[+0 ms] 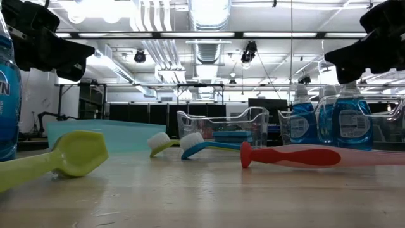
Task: Pick & Place Kitchen Sink Supplies
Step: Put the blue sponge wipe into the left transparent bin
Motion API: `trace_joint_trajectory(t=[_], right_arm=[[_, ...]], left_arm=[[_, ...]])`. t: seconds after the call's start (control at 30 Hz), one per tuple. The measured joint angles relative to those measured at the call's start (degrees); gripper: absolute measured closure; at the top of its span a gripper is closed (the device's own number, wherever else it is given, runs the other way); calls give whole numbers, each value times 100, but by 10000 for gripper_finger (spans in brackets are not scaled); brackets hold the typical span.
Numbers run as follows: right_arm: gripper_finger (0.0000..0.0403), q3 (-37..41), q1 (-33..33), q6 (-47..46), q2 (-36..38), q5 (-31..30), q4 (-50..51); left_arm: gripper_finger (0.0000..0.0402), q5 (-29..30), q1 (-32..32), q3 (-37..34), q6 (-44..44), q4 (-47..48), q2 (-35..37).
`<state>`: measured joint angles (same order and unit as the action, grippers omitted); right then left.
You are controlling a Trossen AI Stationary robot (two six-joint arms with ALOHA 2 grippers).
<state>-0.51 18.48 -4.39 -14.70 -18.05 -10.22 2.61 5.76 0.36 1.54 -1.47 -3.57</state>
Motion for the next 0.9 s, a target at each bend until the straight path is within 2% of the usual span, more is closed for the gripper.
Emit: trace_joint_trajectory(t=[0.23,0.4,0.6,0.73,0.9], right_arm=[[394,0,2,147,31,52,-100],[394,-2,0,480,463,61,-201],[394,-2,0,429,1297,971,316],[394,-9,0,418,1469,828,810],[394,-7,-81,481,1444,757,809]], left_arm=[[401,0,0,0,0,0,0],[401,0,0,0,0,2,0],[401,0,2,0,0,2,-1],[401,1,0,0,0,1,-1],[401,2,1,0,0,2,-10]])
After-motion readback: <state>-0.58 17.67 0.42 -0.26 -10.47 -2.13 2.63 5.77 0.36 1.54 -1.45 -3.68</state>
